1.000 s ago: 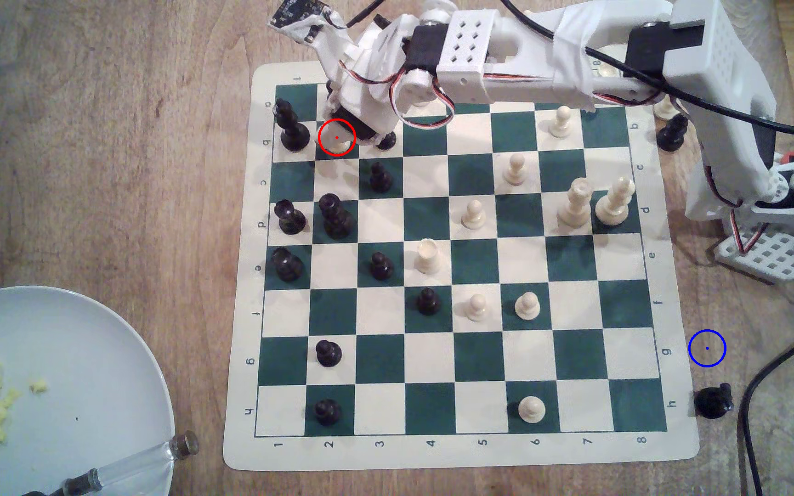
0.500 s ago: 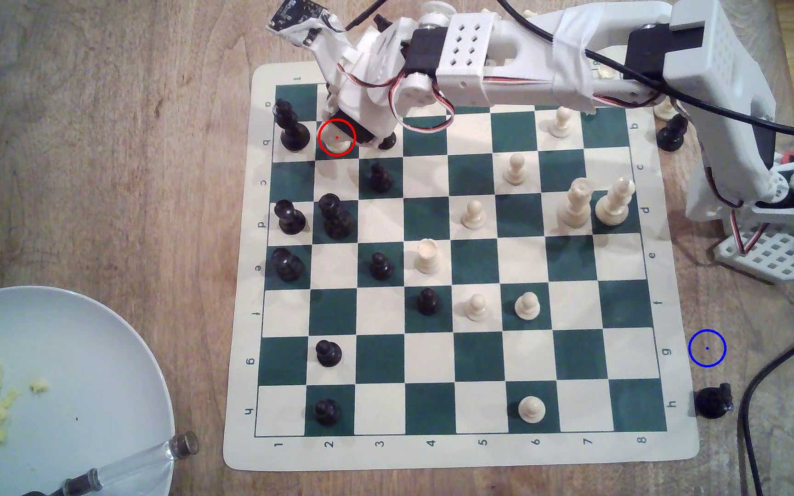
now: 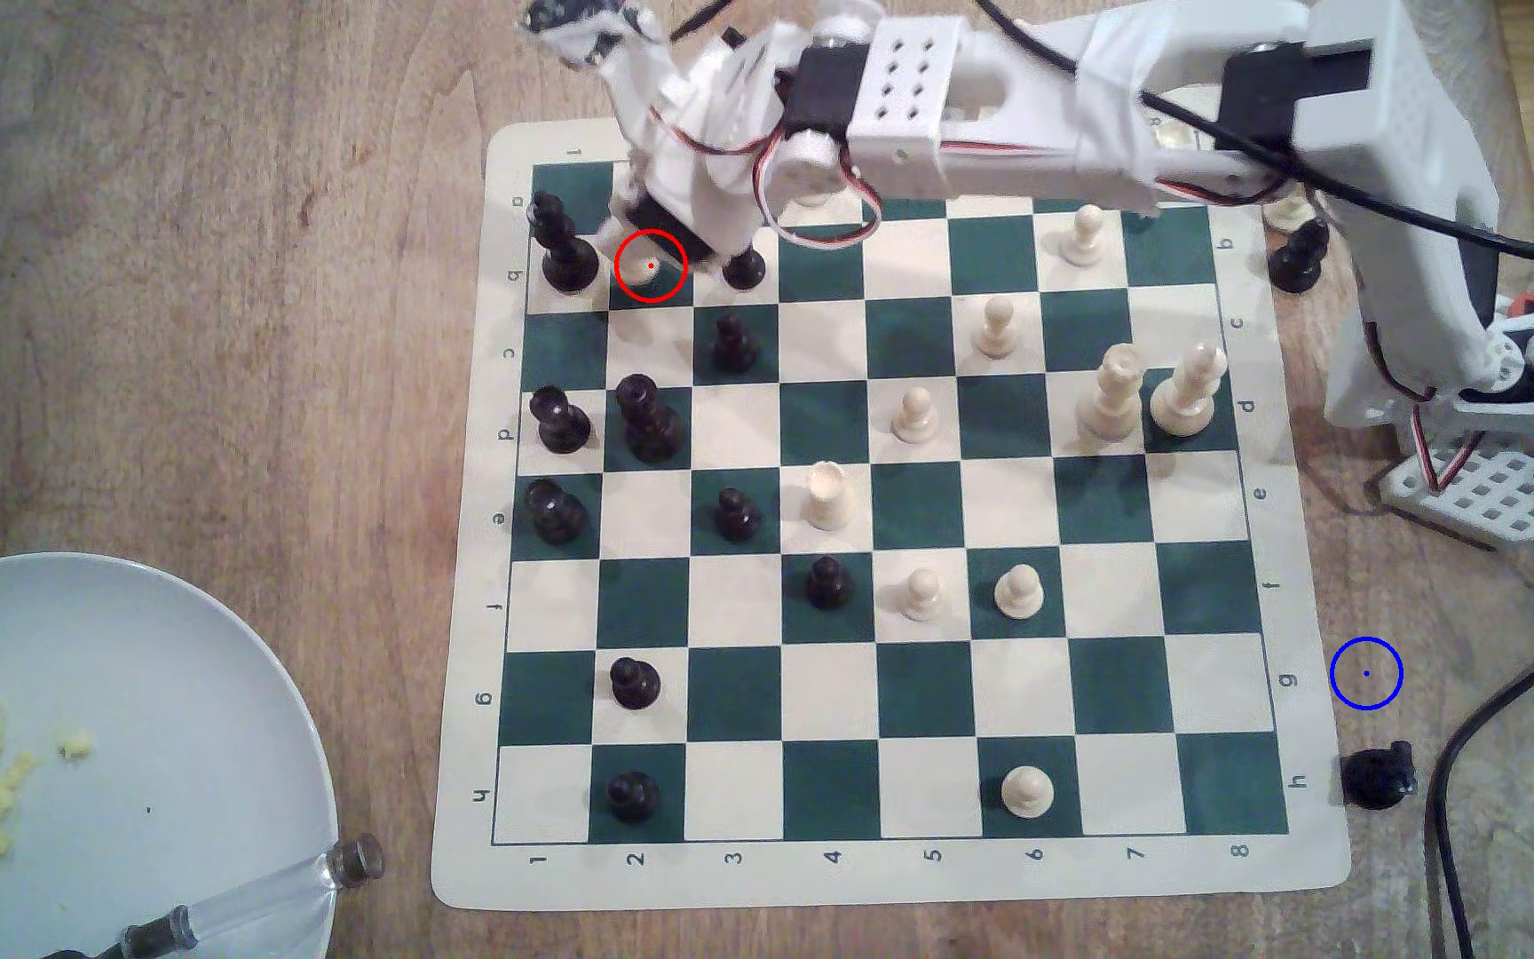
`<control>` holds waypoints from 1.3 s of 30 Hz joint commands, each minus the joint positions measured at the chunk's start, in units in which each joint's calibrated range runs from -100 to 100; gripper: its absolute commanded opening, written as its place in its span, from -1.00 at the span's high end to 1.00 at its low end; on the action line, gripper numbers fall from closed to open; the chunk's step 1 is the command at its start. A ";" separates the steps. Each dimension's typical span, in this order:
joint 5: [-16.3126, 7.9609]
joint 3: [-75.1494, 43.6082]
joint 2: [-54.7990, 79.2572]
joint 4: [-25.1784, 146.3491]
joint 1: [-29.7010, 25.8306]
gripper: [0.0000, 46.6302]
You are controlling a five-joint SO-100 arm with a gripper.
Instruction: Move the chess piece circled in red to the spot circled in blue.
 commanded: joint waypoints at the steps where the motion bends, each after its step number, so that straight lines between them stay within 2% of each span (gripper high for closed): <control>1: 0.00 -0.71 -17.06 3.66 0.60 0.99; 5: -0.15 4.82 -24.96 6.37 0.76 0.99; 9: 0.44 20.69 -40.24 6.04 -0.42 0.99; 11: 1.17 32.20 -51.36 5.79 -1.98 0.99; 18: 2.20 44.89 -68.51 12.75 -7.77 0.99; 23: 2.25 49.06 -76.23 18.90 -16.45 0.99; 24: 2.30 50.24 -77.76 19.47 -19.74 0.99; 27: 2.88 51.87 -78.27 20.86 -24.27 0.99; 28: 3.52 52.87 -78.27 21.52 -27.48 0.99; 33: 4.64 51.96 -78.69 28.32 -36.79 0.99; 37: 4.64 52.60 -81.07 33.15 -44.37 0.99; 39: 4.44 52.96 -81.66 34.70 -45.94 0.99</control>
